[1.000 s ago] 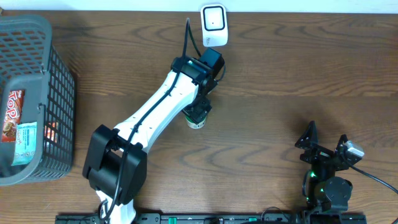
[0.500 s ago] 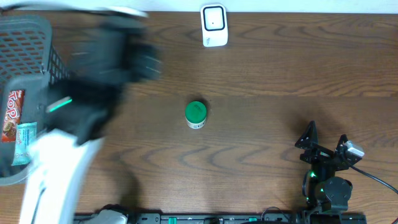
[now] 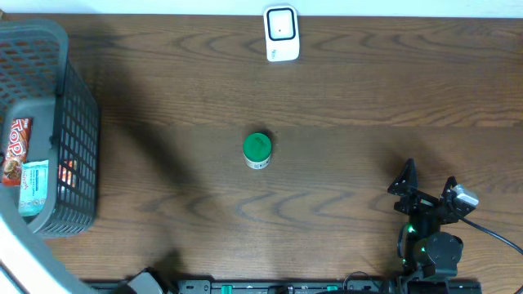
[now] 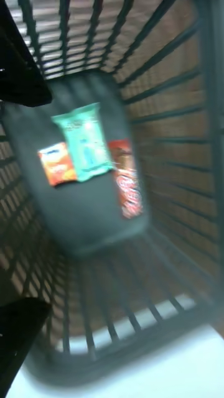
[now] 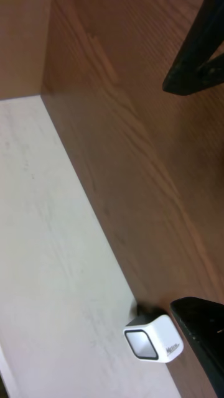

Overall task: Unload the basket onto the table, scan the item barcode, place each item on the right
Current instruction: 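Reach the left gripper into the basket and grasp the orange tissue box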

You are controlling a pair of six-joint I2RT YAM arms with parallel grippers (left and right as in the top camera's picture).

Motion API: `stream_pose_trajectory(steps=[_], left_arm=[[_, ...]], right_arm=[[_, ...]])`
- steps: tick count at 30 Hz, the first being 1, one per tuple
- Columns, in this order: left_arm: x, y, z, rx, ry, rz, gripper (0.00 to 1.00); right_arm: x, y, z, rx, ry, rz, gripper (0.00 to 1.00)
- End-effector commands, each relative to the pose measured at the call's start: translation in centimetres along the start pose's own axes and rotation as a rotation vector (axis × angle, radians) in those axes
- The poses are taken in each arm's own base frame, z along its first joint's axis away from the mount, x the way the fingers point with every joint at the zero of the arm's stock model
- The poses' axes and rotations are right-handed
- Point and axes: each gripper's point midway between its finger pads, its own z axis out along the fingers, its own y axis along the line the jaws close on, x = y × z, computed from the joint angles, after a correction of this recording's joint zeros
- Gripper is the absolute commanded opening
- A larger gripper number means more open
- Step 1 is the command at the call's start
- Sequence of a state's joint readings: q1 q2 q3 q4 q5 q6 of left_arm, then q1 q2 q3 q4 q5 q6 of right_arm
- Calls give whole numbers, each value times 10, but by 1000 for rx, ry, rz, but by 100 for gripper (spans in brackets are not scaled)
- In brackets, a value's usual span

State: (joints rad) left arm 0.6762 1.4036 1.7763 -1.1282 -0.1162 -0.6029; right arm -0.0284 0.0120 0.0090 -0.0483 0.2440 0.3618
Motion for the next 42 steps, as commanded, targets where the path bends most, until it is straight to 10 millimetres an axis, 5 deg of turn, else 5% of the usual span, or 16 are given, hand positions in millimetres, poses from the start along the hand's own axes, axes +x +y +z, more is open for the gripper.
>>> stream_pose_trajectory(steps=[1,8,19,31,42], left_arm=[[28,0,45,-53,171,-49,98],[75,23,119,-299,369,-221,98],[128,66,189,-529,435,-267,98],[165,81,234,-463,430,-199,98],[176,76,243,-409,440,-160,98]], right_arm=[[1,0,0,1,-1,-11,99],[1,0,0,1,-1,-11,99],[1,0,0,1,-1,-11,99],[1,0,0,1,-1,-11,99],[1,0,0,1,-1,-11,99]])
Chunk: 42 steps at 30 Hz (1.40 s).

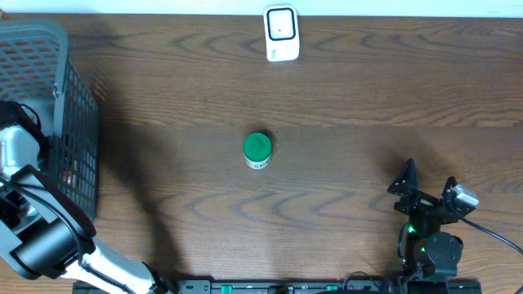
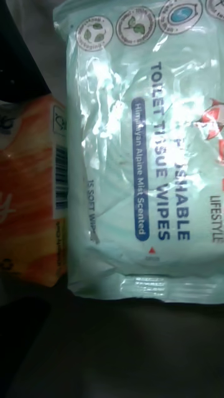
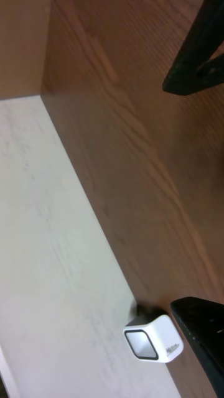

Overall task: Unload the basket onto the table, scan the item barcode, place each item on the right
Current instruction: 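Reach the left gripper into the basket and grasp the orange tissue box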

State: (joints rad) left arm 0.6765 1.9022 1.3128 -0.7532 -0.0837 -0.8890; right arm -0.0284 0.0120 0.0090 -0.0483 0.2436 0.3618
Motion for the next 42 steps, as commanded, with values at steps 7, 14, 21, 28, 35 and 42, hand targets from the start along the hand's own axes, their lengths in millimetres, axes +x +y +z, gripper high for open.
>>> stream_pose_trajectory(steps=[7,14,21,28,35,42], left_arm=[[14,14,5,-58,42,59,84],[10,13,0,-48,34,84,74],[-16,10,-37,15,-21,109,71],[-31,-5,-128,298,-63,63,71],[30,-33,-264,840,57,193,71],[143,-34,-350,1087,148,513,71]], right_arm=[[1,0,0,1,-1,-11,99],[1,0,0,1,-1,-11,99],[1,0,0,1,-1,-11,99],[1,0,0,1,-1,-11,99],[1,0,0,1,-1,-11,99],[1,0,0,1,-1,-11,99]])
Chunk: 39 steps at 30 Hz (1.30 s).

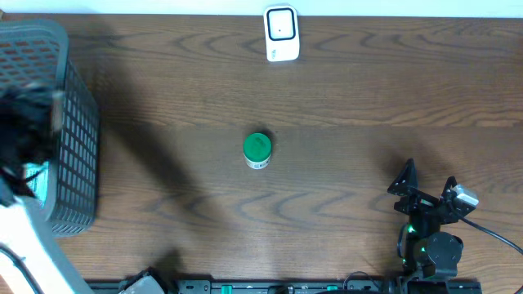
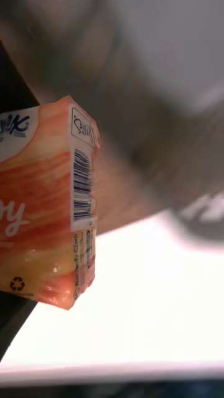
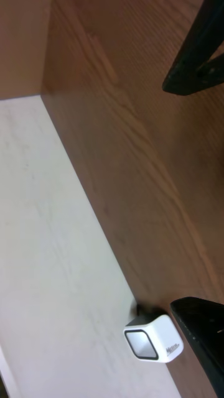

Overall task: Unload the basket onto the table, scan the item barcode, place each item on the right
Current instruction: 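Reach the left gripper into the basket and grasp the orange tissue box, then carry the orange box with the left gripper and turn it near the scanner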

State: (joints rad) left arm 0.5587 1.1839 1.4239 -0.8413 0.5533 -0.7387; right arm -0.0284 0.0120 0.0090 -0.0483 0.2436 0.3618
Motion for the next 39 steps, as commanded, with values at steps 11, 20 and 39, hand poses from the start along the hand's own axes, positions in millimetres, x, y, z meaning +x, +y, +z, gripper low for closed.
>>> stream_pose_trajectory(steps=[11,20,39], left_arm=[[214,-70,52,-22,334,412,72],[377,-66,123,-77,485,496,71],[480,22,197,-366,388,117,96]], right_arm=[[1,0,0,1,-1,-11,99],[1,0,0,1,-1,-11,99],[1,0,0,1,-1,-11,99]])
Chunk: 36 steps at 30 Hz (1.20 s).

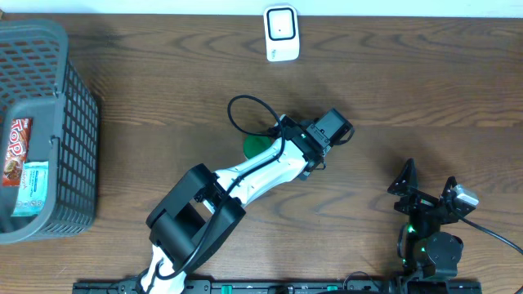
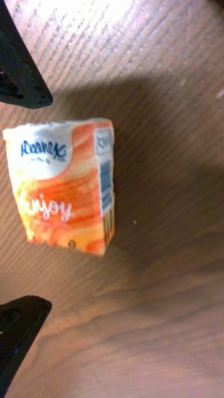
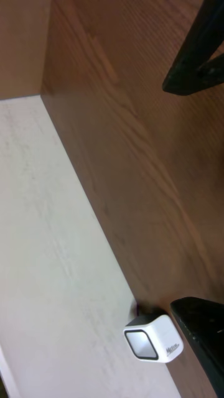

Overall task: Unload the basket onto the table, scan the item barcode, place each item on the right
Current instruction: 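Carry the orange box with the left gripper and turn it near the scanner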

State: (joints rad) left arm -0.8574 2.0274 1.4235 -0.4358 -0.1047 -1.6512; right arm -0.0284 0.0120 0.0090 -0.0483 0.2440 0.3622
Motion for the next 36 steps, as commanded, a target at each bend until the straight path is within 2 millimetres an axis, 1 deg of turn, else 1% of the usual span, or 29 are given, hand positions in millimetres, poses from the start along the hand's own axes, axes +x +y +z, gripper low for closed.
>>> stream_pose_trajectory(steps=[1,3,6,7,8,9,11,12,14,15,17,19,21,28,30,32,36], left_arm=[[-10,-9,-11,35,-46,25,97],[-16,-13,-17,49,-76,115,96],[-32,-17,-21,49,-172,277,96],[-39,-18,-21,40,-201,327,92],[-45,-17,-21,30,-224,378,85],[-50,-17,-21,20,-245,421,66],[-63,-18,-21,0,-279,488,43],[-67,-18,-20,-7,-286,505,34],[-77,-17,-20,-22,-298,538,22],[-81,-17,-19,-27,-301,548,15],[-87,-15,-18,-39,-304,560,9],[-89,-12,-16,-54,-301,560,8],[-86,-9,-11,-63,-283,585,7],[-64,5,12,-90,-144,688,8],[-60,11,13,-105,-115,695,8],[-60,17,13,-127,-109,699,7],[-59,20,13,-139,-96,700,8]], right_arm=[[1,0,0,1,-1,-12,99],[1,0,0,1,0,-12,99],[1,0,0,1,0,-12,99],[1,0,0,1,-1,-12,99],[1,0,0,1,0,-12,99],[1,0,0,1,0,-12,99],[1,0,0,1,0,-12,99],[1,0,0,1,0,-12,99],[1,0,0,1,0,-12,99],[1,0,0,1,0,-12,99],[1,0,0,1,0,-12,99],[1,0,0,1,0,-12,99],[1,0,0,1,0,-12,99],[1,0,0,1,0,-12,99],[1,0,0,1,0,-12,99],[1,0,0,1,0,-12,99],[1,0,0,1,-1,-12,99]])
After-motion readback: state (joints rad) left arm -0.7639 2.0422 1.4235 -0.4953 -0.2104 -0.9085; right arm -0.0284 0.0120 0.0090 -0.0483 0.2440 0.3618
